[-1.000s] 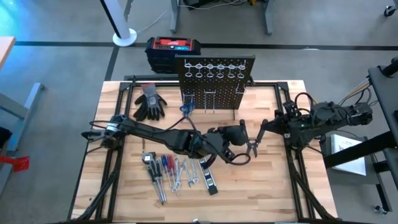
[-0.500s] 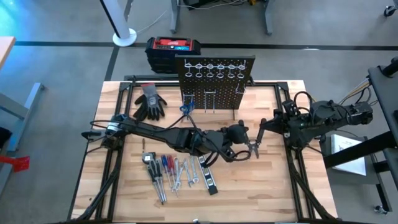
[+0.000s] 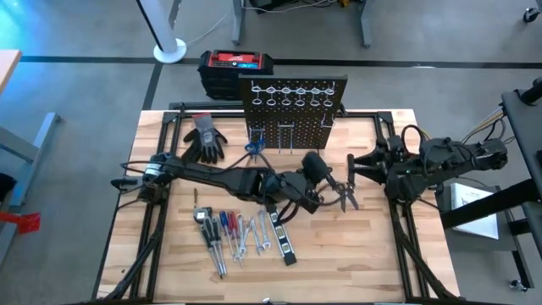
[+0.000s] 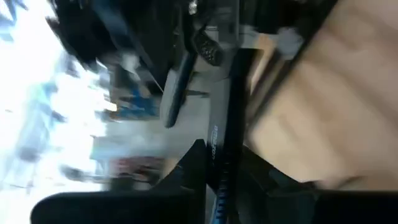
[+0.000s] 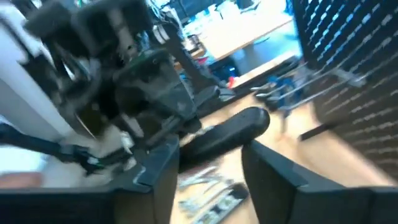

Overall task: Hang tools onto peg board
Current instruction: Hang the black stripping pliers on the peg board

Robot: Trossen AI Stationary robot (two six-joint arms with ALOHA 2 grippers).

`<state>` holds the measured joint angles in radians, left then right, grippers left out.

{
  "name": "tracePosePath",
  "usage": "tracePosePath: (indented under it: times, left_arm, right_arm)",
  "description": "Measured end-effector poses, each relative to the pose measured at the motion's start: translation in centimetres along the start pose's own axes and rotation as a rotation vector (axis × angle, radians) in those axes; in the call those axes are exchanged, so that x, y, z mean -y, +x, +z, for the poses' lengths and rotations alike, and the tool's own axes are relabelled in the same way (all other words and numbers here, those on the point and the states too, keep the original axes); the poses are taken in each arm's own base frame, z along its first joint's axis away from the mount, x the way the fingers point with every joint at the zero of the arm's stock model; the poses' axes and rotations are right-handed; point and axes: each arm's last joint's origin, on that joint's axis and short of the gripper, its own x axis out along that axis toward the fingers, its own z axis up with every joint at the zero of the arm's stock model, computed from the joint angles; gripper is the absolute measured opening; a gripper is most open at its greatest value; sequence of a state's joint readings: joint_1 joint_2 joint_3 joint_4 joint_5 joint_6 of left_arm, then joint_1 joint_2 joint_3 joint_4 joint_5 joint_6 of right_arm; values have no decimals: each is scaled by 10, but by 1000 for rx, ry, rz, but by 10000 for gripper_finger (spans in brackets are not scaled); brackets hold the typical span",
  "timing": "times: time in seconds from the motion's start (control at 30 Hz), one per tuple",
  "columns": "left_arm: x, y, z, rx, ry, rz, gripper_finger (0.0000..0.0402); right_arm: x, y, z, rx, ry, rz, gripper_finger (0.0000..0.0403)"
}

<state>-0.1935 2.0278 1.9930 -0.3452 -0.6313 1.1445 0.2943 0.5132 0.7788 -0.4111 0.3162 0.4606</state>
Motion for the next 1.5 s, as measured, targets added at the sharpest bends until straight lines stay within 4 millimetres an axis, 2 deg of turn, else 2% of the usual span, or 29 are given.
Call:
tracePosePath:
  times: [0.07,0.17,0.33,0.53,0.67,0.8,0.9,1.1,1.3,1.5]
  left_arm:
    - [2,-1,-9,15,-77,-95,19]
    - [5,3,-21,53,-215,-228,19]
    - [-7,1,-38,128,-434,-341,19]
    - [2,10,-48,151,-538,-451,19]
    - [10,15,-58,206,-631,-521,19]
    - [29,24,-76,234,-716,-499,19]
    - [34,26,-92,300,-846,-435,19]
    - [61,15,-117,338,-988,-420,19]
    - [68,-1,-133,412,-1090,-361,19]
    - [83,-3,-145,430,-1173,-338,19]
  right_arm:
    - [-1,-3,5,43,-74,13,184]
    - [-1,-5,7,68,-152,9,197]
    - [-6,2,1,20,-185,52,202]
    - [-12,32,-32,-137,-229,24,190]
    - [-19,45,-49,-172,-266,-17,181]
    - [-20,51,-57,-170,-331,-123,181]
    - [-20,50,-58,-162,-342,-132,183]
    - [-17,46,-56,-145,-366,-166,183]
    - [-16,50,-61,-160,-399,-184,183]
    - [-18,64,-67,-184,-458,-211,183]
